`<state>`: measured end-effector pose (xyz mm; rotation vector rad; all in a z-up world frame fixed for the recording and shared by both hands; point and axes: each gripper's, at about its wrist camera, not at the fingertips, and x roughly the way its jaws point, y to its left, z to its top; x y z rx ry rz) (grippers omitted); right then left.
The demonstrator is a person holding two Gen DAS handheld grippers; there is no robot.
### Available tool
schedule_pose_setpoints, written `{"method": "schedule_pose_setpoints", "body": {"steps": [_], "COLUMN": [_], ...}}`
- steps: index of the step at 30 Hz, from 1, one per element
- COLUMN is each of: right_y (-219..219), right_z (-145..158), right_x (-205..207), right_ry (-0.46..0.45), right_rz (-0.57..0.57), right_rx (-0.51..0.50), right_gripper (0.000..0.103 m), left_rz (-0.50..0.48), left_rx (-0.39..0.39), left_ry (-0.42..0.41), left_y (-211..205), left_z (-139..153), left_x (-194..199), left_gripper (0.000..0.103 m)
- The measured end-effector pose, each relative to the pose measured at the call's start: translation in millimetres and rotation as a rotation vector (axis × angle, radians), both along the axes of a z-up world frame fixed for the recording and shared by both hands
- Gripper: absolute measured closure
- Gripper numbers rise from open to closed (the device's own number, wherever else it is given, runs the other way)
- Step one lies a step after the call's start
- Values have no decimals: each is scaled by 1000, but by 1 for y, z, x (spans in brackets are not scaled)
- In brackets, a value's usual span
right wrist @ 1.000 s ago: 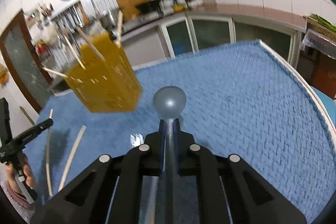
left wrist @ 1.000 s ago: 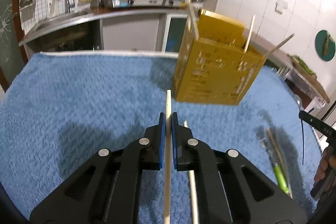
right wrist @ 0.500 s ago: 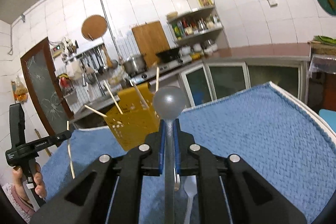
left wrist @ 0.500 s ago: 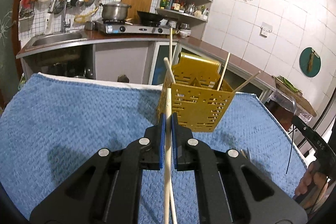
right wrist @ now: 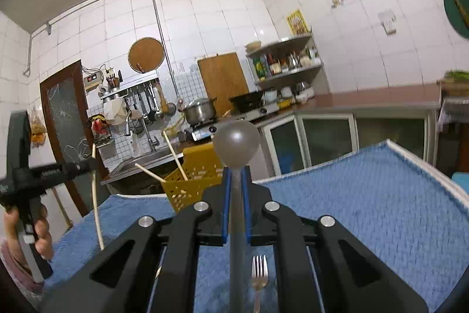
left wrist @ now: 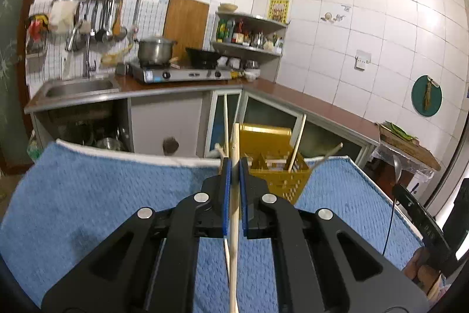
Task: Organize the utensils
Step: 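Lower the grey spoon into the caddy and open the right tool while the left tool releases its chopstick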
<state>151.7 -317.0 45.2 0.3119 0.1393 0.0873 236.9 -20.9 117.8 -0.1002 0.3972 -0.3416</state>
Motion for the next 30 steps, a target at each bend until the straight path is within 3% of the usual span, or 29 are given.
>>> {"method": "schedule_pose_setpoints", "body": {"steps": [11,18,30], "right_y": [29,48,54], "right_z": [24,36,45], "right_x": [14,45,123], "right_ry": [-156,-252,-322], "right_rz": [4,-5,-18], "right_rx": [-71,-76,-51], "right_gripper": [95,95,95], "left_rz": [24,30,61], "left_rx": [-19,-35,-110], "left_ry": [-172,-280,-315], "left_y": [-35,-65,-75], "left_z": [44,59,51], "left_x": [33,72,131], "left_gripper": [99,99,99]}}
